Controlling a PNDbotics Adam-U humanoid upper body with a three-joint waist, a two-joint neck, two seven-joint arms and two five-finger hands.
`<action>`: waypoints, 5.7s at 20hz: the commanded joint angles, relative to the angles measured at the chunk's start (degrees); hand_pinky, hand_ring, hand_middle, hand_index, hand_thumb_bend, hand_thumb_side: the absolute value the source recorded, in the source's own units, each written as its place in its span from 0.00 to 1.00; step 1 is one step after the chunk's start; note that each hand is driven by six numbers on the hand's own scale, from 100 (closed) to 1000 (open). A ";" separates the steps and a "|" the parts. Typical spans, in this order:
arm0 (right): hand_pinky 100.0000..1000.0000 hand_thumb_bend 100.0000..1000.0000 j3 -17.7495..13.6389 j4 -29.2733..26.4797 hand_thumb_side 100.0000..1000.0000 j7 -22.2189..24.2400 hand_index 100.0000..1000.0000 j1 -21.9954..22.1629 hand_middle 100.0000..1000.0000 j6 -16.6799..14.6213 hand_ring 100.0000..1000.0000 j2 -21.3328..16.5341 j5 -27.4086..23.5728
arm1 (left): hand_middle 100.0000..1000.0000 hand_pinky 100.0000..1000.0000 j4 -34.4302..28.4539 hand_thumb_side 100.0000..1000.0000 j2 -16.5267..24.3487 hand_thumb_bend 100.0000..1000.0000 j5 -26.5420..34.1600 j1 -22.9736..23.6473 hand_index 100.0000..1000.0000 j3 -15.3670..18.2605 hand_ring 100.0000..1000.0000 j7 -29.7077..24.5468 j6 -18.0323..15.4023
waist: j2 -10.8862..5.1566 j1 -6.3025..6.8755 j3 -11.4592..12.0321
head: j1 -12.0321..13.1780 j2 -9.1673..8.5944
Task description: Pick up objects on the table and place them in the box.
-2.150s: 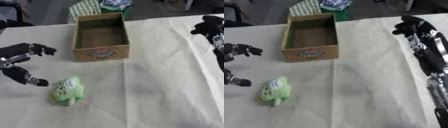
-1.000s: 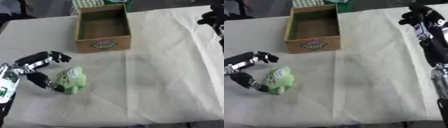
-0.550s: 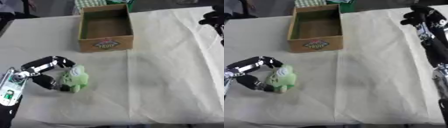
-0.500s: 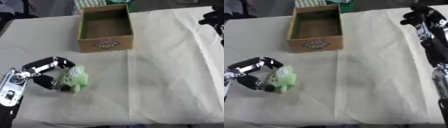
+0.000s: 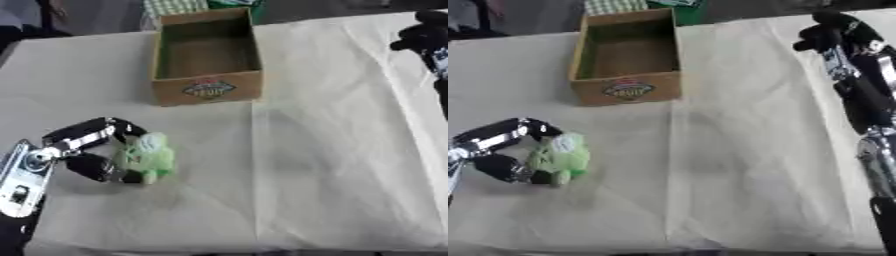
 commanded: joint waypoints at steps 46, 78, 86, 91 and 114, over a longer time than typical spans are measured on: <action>0.90 0.00 -0.98 -1.01 0.50 -0.36 0.81 -3.74 0.63 -1.78 0.66 -0.19 -0.62 | 0.33 0.46 -9.73 0.21 10.91 0.00 1.15 -9.48 0.47 10.34 0.43 21.25 -4.94 | 3.23 -1.08 -3.15 | -0.14 -7.11; 0.90 0.00 1.74 -1.01 0.49 3.31 0.81 -10.82 0.63 -2.89 0.67 -0.91 -2.99 | 0.35 0.45 14.20 0.26 9.33 0.00 -9.55 -33.57 0.49 20.24 0.46 33.80 -6.70 | 8.25 2.06 -16.33 | 9.36 -12.20; 0.90 0.00 2.15 -1.01 0.49 3.99 0.81 -11.83 0.63 -2.67 0.67 -0.30 -3.71 | 0.37 0.47 18.83 0.30 7.64 0.00 -16.99 -34.58 0.52 20.01 0.48 36.32 -9.44 | 8.41 2.51 -18.69 | 10.85 -12.77; 0.90 0.00 2.24 -1.01 0.49 4.20 0.81 -11.73 0.63 -2.46 0.67 -0.06 -3.87 | 0.37 0.46 21.12 0.39 8.20 0.00 -21.46 -35.02 0.59 18.40 0.49 33.38 -10.86 | 8.18 2.62 -19.17 | 10.87 -12.70; 0.90 0.00 2.19 -1.01 0.48 4.54 0.81 -11.09 0.63 -2.22 0.67 0.32 -4.39 | 0.78 0.60 22.32 0.72 9.62 0.67 -42.31 -35.79 1.00 15.18 0.84 14.66 -3.19 | 7.88 2.44 -19.89 | 10.79 -11.43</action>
